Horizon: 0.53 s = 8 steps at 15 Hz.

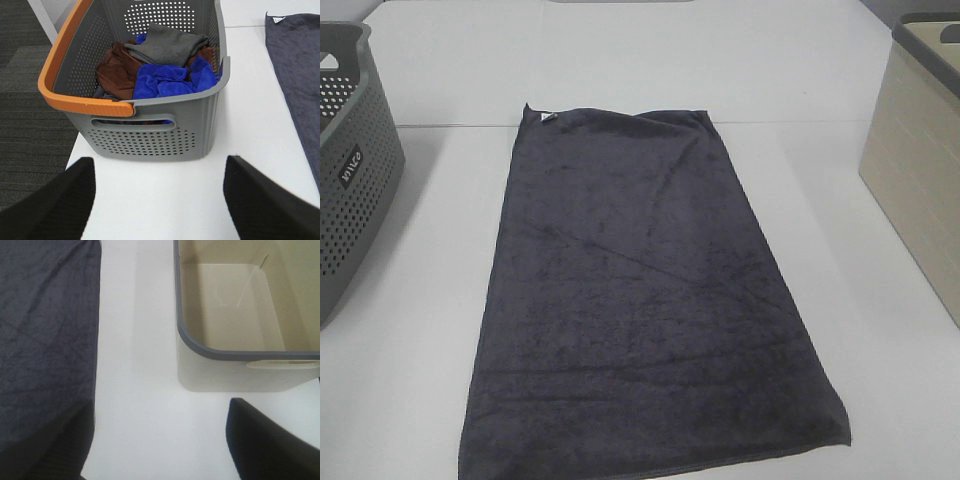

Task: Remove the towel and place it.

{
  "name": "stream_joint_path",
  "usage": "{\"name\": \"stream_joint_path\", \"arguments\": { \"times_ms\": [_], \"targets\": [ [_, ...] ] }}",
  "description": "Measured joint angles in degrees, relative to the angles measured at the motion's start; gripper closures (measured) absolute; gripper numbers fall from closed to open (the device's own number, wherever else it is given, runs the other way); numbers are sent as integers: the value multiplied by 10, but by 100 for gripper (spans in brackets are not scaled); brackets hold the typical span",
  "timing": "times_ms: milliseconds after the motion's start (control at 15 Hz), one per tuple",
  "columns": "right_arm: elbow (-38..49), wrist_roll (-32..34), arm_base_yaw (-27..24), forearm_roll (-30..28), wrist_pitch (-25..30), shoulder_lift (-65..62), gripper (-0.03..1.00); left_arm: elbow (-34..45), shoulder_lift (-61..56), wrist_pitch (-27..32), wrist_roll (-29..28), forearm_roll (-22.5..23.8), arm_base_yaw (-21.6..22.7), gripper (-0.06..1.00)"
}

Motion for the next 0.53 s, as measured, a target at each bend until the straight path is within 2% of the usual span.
{"name": "stream_joint_path", "arguments": {
  "times_ms": [267,533],
  "targets": [
    [84,-4,0,15,0,-129,24,73,-100,11,0,-5,0,27],
    [162,-17,0,23,1,-260,24,95,-113,13,0,-22,0,27]
  ]
}}
